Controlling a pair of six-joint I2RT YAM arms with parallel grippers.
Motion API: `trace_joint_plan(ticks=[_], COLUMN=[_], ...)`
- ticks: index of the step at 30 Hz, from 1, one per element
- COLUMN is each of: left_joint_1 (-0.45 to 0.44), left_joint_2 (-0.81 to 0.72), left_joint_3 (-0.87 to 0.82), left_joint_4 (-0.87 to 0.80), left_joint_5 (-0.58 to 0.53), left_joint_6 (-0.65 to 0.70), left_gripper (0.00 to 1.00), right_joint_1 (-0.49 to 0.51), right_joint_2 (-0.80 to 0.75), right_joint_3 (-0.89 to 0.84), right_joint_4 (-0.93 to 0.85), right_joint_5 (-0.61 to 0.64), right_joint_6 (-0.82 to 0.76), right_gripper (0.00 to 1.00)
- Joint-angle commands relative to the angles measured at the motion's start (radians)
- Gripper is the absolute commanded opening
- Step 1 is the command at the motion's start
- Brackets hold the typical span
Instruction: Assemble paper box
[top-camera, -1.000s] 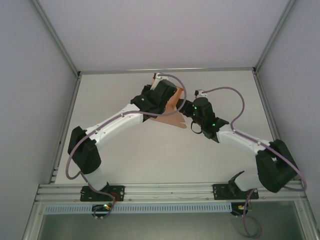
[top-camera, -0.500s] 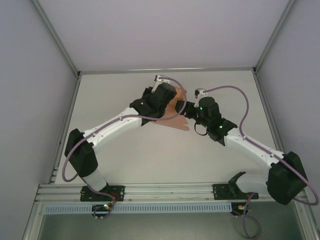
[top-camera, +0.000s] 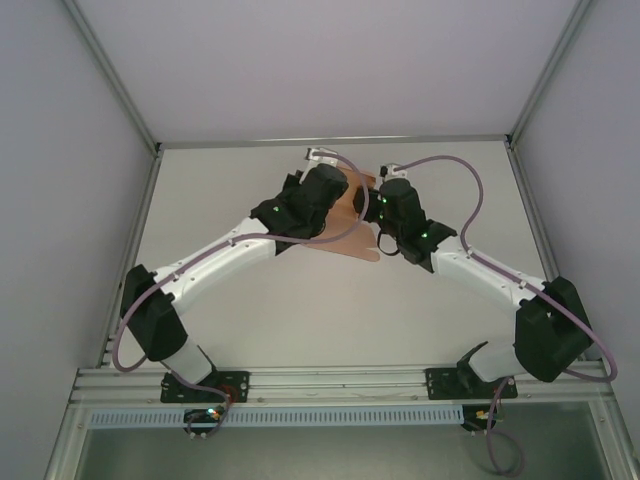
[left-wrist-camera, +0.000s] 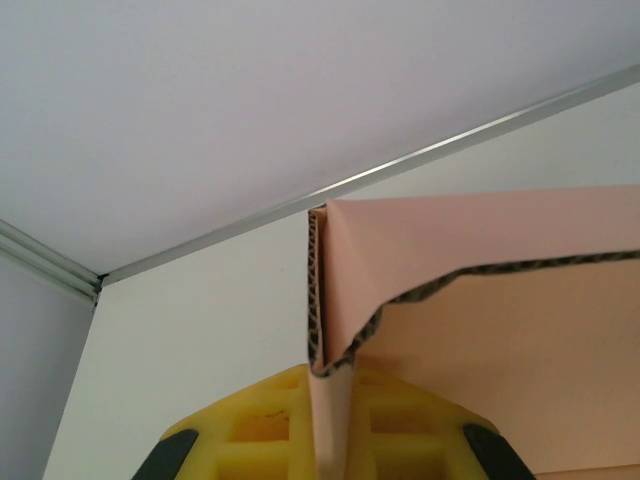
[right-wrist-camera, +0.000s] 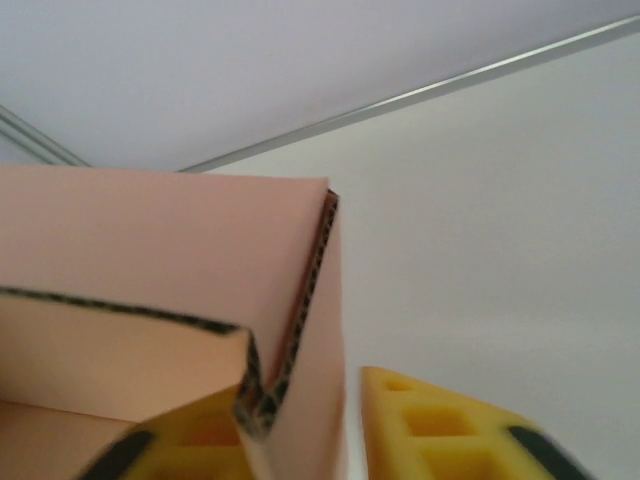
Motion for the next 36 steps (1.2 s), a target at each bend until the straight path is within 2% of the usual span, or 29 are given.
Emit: trace_joint_plan(ticks=[1, 2, 4, 6, 8, 9, 10, 12, 13, 14, 18, 29, 33, 36], left_joint_1=[-0.006, -0.006, -0.006, -0.004, 0.012, 0.022, 0.036, 0.044, 0.045, 0.058, 0.042, 0.028, 0.001, -0.029], left_joint_2=[-0.027, -0.033, -0.039, -0.017, 0.036, 0.066, 0.098, 0.19, 0.247, 0.288, 0.377, 0.387, 0.407, 0.381], left_joint_3=[-0.009, -0.013, -0.027, -0.048, -0.08, -0.103, -0.139, -0.201, -0.175, -0.121, -0.024, -0.027, -0.032, -0.102], left_joint_4=[0.023, 0.029, 0.064, 0.148, 0.341, 0.491, 0.727, 1.428, 1.699, 1.684, 1.683, 1.675, 1.647, 1.478], left_joint_5=[-0.025, -0.024, -0.051, -0.197, -0.393, -0.465, -0.515, -0.561, -0.572, -0.597, -0.607, -0.613, -0.538, -0.421], left_joint_6=[-0.009, -0.01, 0.016, 0.104, 0.294, 0.425, 0.608, 1.115, 1.361, 1.427, 1.456, 1.508, 1.598, 1.61], left_gripper=[0.0, 0.0, 0.0, 0.0, 0.0, 0.0, 0.0, 0.0, 0.0, 0.0, 0.0, 0.0, 0.0, 0.0], right_joint_1=[0.005, 0.005, 0.006, 0.014, 0.021, 0.024, 0.025, 0.028, 0.03, 0.034, 0.039, 0.006, 0.0, -0.006], right_joint_2=[-0.009, -0.005, 0.001, -0.008, -0.011, -0.036, -0.046, -0.063, -0.069, -0.073, -0.072, -0.058, -0.046, -0.048], right_joint_3=[-0.006, 0.002, 0.014, 0.012, 0.01, 0.007, 0.006, -0.005, -0.008, -0.01, -0.013, -0.016, -0.006, 0.002], right_joint_4=[-0.026, -0.038, -0.051, -0.047, -0.054, -0.053, -0.054, -0.046, -0.048, -0.045, -0.031, -0.055, -0.081, -0.109], right_joint_5=[0.11, 0.123, 0.137, 0.16, 0.187, 0.2, 0.204, 0.204, 0.206, 0.215, 0.198, 0.142, 0.116, 0.095], right_joint_6=[-0.003, -0.008, -0.013, -0.012, -0.01, -0.009, -0.008, -0.004, -0.004, -0.006, -0.005, 0.016, 0.001, -0.015], right_gripper=[0.08, 0.02, 0.0, 0.0, 0.0, 0.0, 0.0, 0.0, 0.0, 0.0, 0.0, 0.0, 0.0, 0.0])
